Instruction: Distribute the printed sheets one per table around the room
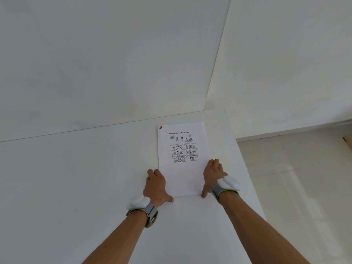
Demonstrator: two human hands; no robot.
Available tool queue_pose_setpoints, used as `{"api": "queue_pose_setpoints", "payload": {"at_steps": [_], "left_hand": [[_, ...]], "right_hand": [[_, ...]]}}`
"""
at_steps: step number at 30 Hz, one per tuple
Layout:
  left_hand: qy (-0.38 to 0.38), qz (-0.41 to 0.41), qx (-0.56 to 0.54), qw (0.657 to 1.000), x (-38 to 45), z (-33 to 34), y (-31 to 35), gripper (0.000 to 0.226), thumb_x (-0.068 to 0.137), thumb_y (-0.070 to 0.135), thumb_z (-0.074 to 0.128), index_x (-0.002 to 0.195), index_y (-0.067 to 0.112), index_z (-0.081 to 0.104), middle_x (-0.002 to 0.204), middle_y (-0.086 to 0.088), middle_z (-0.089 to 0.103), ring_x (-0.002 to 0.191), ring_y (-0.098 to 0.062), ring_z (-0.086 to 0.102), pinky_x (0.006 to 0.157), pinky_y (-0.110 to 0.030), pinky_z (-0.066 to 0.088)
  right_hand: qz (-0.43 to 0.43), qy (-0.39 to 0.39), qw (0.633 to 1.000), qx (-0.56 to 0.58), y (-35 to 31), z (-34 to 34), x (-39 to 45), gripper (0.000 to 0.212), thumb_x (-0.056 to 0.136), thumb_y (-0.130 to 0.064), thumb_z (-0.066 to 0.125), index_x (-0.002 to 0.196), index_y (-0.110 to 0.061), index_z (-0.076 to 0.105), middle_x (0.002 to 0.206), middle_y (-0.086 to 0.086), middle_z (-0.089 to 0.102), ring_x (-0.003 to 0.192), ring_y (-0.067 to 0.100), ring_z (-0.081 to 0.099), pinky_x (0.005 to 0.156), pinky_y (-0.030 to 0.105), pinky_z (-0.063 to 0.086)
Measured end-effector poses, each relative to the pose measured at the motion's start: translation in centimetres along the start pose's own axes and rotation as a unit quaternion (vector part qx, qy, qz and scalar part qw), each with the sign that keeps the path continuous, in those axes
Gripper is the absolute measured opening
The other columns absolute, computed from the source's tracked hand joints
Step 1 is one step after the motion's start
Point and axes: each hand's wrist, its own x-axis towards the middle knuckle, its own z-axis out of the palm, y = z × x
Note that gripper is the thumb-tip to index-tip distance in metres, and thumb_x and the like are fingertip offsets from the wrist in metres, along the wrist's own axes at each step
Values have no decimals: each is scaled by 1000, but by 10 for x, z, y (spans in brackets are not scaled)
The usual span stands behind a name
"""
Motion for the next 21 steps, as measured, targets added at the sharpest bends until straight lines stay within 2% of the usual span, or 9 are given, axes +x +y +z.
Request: {"api": "queue_pose_setpoints", "payload": {"at_steps": [4,11,18,21], "left_hand": [[4,-9,2,1000,-1,0,1,94,63,40,92,128,-1,36,134,-16,35,115,-27,51,99,-33,50],[17,10,-26,999,-3,8,-2,90,69,42,88,128,-2,36,132,-16,36,112,-27,53,93,-30,50],[36,40,-42,998,-19,16,-12,87,70,47,85,125,0,38,126,-14,38,116,-26,46,99,-27,43],[60,51,-58,995,-25,12,-22,83,75,47,80,130,1,38,129,-13,38,120,-29,46,101,-32,45]], "right_hand": [[0,15,1000,3,2,3,0,117,48,-38,99,135,1,31,128,12,37,115,25,47,83,38,50],[6,8,1000,25,3,5,0,108,53,-34,97,133,0,33,130,13,35,117,25,44,88,39,55],[49,56,997,8,-4,25,-14,120,50,-42,97,139,0,29,130,9,37,115,21,45,78,36,50],[40,87,995,-3,-9,29,-18,114,54,-48,92,139,-3,31,129,8,38,115,22,45,74,35,43]]}}
